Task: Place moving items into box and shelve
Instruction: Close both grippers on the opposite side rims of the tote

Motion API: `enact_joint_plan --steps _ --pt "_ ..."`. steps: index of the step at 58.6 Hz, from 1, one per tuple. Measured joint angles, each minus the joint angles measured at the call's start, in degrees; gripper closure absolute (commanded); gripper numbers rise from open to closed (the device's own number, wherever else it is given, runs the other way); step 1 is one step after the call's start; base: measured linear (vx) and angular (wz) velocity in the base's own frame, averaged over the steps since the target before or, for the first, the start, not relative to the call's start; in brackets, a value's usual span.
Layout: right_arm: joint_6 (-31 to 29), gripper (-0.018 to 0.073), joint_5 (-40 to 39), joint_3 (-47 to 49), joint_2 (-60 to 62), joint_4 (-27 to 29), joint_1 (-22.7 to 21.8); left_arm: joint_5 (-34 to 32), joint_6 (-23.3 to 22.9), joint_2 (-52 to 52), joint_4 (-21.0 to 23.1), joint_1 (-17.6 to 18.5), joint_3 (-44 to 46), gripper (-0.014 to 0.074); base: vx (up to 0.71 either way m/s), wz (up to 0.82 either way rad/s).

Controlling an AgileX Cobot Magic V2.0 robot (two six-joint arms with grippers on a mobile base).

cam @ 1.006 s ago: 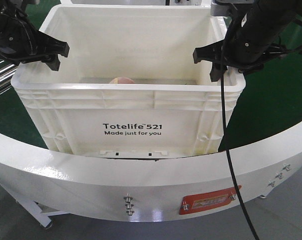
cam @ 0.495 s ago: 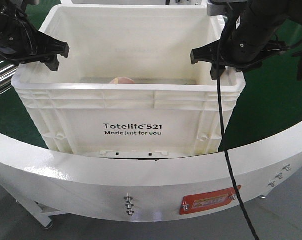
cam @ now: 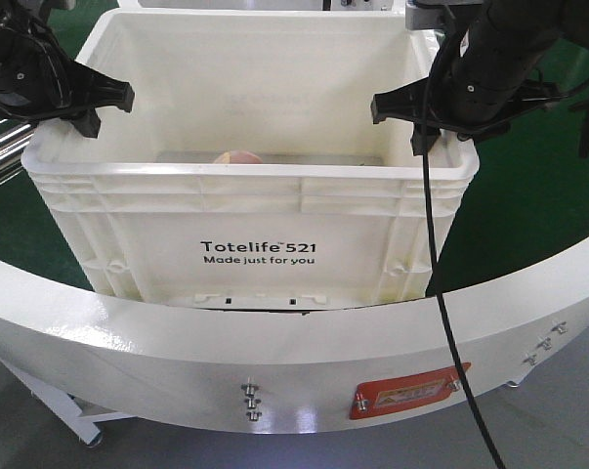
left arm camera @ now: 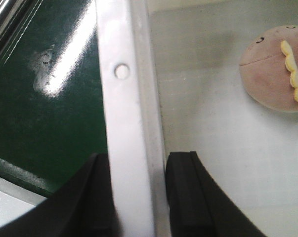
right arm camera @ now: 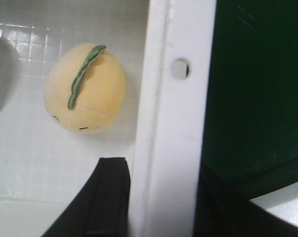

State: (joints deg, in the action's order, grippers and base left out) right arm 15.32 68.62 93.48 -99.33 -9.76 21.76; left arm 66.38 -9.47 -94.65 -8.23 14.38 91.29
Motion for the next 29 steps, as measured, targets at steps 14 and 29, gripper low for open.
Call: enact_joint_plan --steps 14,29 --pt "0.0 0.0494 0.0 0.0 0.0 -0.1 0.0 0.1 -0.1 0.0 0.0 0.0 0.0 0.0548 0.0 0.0" --pt "0.0 0.0495 -0.2 -0.3 0.9 0.0 0.0 0.2 -0.1 0.5 0.0 0.0 0.0 0.056 0.0 0.0"
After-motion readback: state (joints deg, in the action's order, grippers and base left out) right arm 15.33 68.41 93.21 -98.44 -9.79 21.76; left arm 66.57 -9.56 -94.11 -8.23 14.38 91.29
